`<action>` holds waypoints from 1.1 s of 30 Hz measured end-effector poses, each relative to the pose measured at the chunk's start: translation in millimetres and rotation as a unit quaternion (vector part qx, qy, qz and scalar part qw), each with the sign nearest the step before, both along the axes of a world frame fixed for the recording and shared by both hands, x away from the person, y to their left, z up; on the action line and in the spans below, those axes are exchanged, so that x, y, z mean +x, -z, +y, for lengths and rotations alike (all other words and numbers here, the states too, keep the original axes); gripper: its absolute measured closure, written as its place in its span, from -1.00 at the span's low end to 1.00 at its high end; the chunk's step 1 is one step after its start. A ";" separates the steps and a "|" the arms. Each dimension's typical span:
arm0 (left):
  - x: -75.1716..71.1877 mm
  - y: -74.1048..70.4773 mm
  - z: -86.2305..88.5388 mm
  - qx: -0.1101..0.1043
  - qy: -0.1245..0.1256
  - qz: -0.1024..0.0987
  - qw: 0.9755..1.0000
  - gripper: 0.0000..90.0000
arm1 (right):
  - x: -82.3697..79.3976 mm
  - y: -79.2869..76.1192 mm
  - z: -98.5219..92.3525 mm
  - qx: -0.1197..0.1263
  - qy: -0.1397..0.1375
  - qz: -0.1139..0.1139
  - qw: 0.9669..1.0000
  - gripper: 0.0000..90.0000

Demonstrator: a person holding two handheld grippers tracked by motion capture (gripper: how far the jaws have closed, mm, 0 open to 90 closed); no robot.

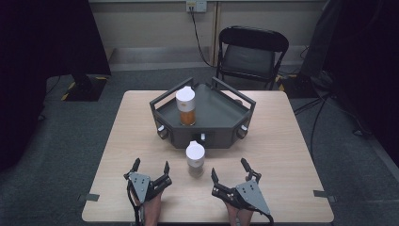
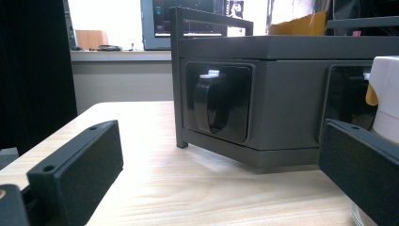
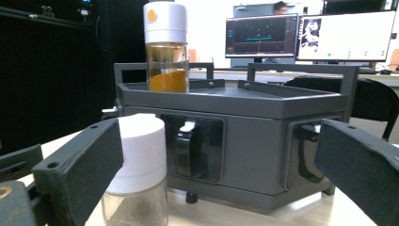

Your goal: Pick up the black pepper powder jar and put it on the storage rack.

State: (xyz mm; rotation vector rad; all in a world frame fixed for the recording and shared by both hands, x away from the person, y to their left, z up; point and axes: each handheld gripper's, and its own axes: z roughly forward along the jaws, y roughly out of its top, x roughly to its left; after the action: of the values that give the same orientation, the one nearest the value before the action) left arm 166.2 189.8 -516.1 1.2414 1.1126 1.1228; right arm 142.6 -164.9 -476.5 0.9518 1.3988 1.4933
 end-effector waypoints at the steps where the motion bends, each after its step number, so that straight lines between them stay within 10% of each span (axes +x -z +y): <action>1: 0.0 0.0 0.0 0.000 0.000 0.000 1.000 -0.99 | 0.9 -0.7 0.9 -0.002 -0.001 0.001 1.000 -0.98; 33: -0.3 0.0 -1.4 0.000 -0.004 0.000 1.000 -0.99 | 40.4 -21.8 27.1 0.000 -0.048 0.019 0.999 -0.99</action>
State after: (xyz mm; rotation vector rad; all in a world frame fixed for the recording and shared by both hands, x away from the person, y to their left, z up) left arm 166.0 188.4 -516.1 1.2378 1.1188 1.1297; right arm 183.0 -137.9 -454.7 0.9273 1.4911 1.5529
